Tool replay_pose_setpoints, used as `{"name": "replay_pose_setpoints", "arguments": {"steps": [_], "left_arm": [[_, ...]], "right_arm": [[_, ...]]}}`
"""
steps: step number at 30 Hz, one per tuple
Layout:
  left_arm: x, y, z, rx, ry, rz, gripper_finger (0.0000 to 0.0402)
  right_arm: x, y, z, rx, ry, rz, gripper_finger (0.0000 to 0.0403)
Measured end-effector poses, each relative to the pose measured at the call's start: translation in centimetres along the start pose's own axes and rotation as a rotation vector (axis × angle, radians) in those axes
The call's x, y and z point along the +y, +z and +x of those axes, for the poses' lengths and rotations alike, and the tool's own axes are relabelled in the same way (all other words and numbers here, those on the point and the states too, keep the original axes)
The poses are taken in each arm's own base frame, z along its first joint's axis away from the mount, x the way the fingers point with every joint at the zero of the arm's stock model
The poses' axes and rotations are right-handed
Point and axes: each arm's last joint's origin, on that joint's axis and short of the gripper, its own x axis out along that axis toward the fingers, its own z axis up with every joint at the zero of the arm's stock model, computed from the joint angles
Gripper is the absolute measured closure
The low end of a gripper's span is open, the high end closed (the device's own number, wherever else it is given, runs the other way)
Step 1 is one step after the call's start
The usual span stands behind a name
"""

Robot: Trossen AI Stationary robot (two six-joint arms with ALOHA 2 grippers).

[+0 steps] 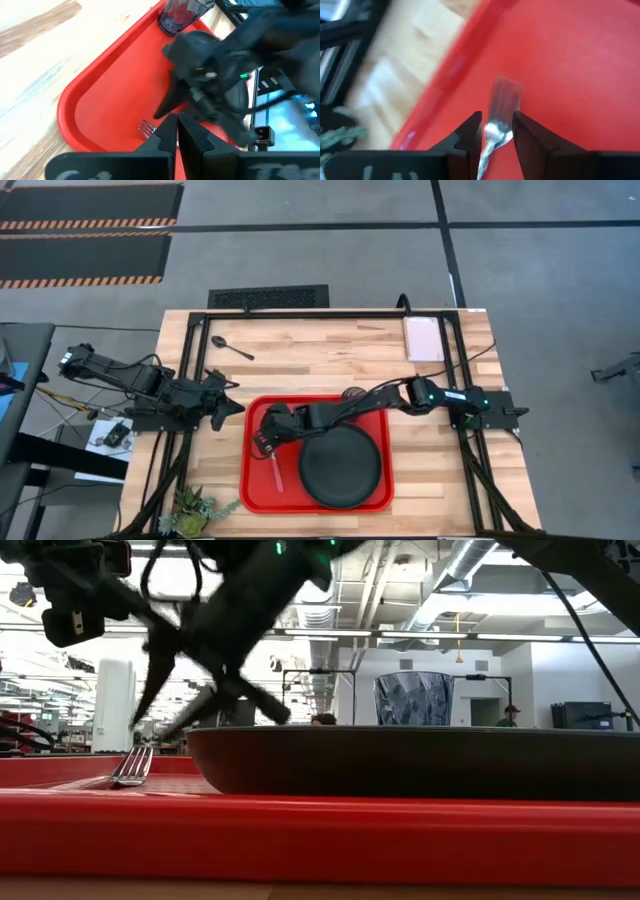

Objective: Pick and place plate/cup/fork/spoon on tray
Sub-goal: Put the pink fork into the red serving tray

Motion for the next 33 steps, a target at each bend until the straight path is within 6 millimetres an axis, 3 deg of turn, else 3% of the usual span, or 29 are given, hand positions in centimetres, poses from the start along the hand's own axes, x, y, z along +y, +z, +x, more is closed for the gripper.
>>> {"name": "replay_pose_setpoints", "arguments": {"steps": [5,9,13,16,19,22,25,31,33], "left_arm": [[0.0,0.0,0.0,0.0,0.0,0.0,0.0401],[0.0,0.0,0.0,-0.007,0.003,-0.001,0.0401],[0.0,0.0,0.0,-0.002,0.001,-0.001,0.0401],[-0.4,-0.2,0.8,0.065,-0.01,0.014,0.0401],[-1.0,-0.4,1.9,0.116,-0.019,0.047,0.0401],[-2.2,-0.7,3.5,0.116,-0.05,0.104,0.0401],[-3.5,-1.6,5.8,0.16,-0.066,0.187,0.0401],[-5.1,-4.4,9.5,0.222,0.048,0.308,0.0401],[-5.8,-5.3,10.4,0.235,0.073,0.348,0.0401]], "right_arm": [[1.4,0.1,-2.7,0.067,-0.082,-0.08,0.0312],[1.8,-1.5,-2.7,0.091,-0.087,-0.149,0.0385],[2.2,-2.4,-2.8,0.083,-0.097,-0.146,0.0388],[2.5,-2.7,-4.1,0.052,-0.132,-0.161,0.0396],[3.5,-2.0,-8.7,0.058,-0.142,-0.16,0.0394],[4.9,-1.1,-17.1,-0.003,-0.103,-0.165,0.0394],[5.1,-1.0,-23.6,-0.097,-0.104,-0.136,0.0398],[4.3,-1.7,-29.3,-0.279,-0.167,-0.092,0.0399],[4.0,-1.9,-30.4,-0.298,-0.185,-0.09,0.0398]]}}
